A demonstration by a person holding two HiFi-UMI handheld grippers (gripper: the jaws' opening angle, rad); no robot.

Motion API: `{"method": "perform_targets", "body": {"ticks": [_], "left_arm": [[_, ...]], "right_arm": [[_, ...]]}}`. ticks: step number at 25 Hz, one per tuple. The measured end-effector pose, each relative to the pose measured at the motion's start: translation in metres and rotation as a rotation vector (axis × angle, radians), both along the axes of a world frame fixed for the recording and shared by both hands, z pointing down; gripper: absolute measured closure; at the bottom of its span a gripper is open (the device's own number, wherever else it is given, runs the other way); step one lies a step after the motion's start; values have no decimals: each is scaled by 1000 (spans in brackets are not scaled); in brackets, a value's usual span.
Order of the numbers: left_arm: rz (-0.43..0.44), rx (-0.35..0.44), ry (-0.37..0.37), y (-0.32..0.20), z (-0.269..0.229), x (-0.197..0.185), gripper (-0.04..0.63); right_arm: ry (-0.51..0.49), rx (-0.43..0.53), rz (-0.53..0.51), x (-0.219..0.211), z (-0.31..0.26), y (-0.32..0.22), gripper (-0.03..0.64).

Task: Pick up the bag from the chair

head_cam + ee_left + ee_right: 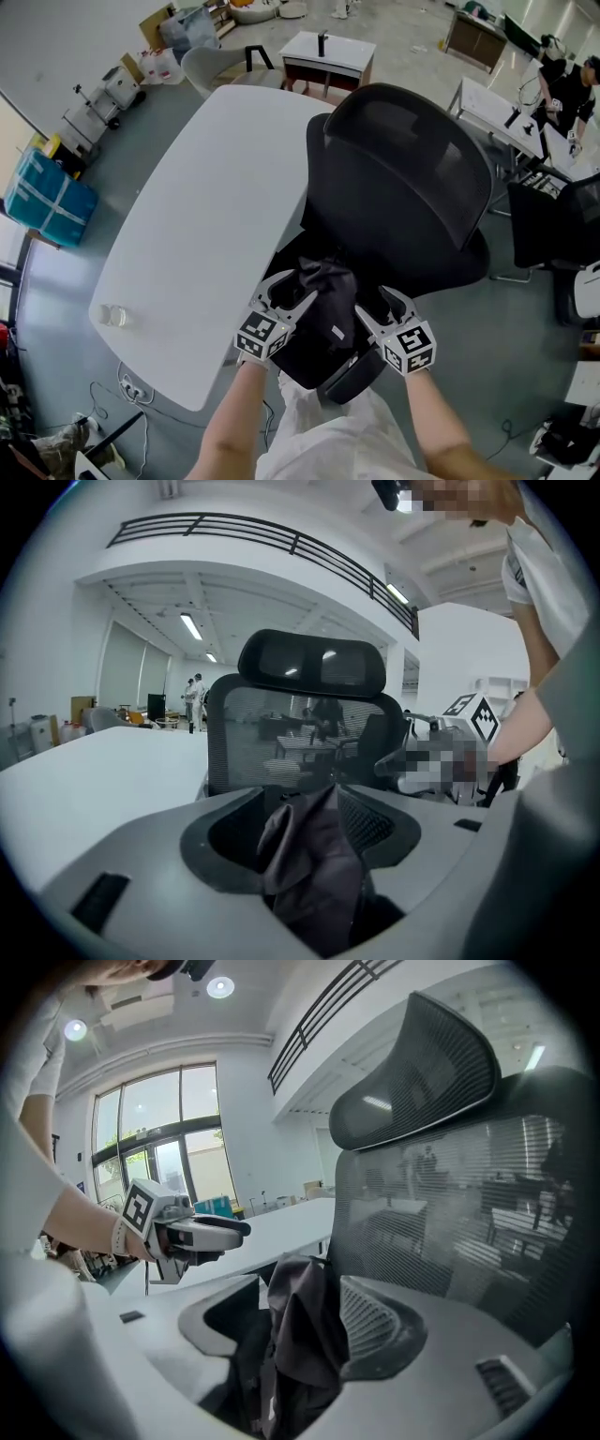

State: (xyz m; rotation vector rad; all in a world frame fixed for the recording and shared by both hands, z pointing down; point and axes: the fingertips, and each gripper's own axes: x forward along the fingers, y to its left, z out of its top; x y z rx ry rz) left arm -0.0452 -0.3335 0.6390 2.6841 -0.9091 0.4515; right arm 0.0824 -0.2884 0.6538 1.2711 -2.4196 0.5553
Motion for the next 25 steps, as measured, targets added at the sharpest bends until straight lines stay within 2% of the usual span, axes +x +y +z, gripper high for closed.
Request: {"method": "perform_targets", "body": {"ticks": [9,12,15,17,22,25], "left_arm": [[78,-63,-93,-13,47,11,291],[72,-90,-136,-18,64,11,291],[80,-87,-186,-23,74,14,264],[108,-79,-229,-26,80,17,243],[176,-91,-260,-35,91,26,242],[231,-98,-310,-38,101,30,242]], "right_arm": [[33,-59,-3,-11,34,-10,324],[55,-77,-6,-13,46,-14,308],[72,-102,-9,-14,58,-13,294],[86,-117,-13,-14,65,-12,291],[104,-132,-7,-12,77,-15,287],[96,-135,-20,-14,79,-17,287]]}}
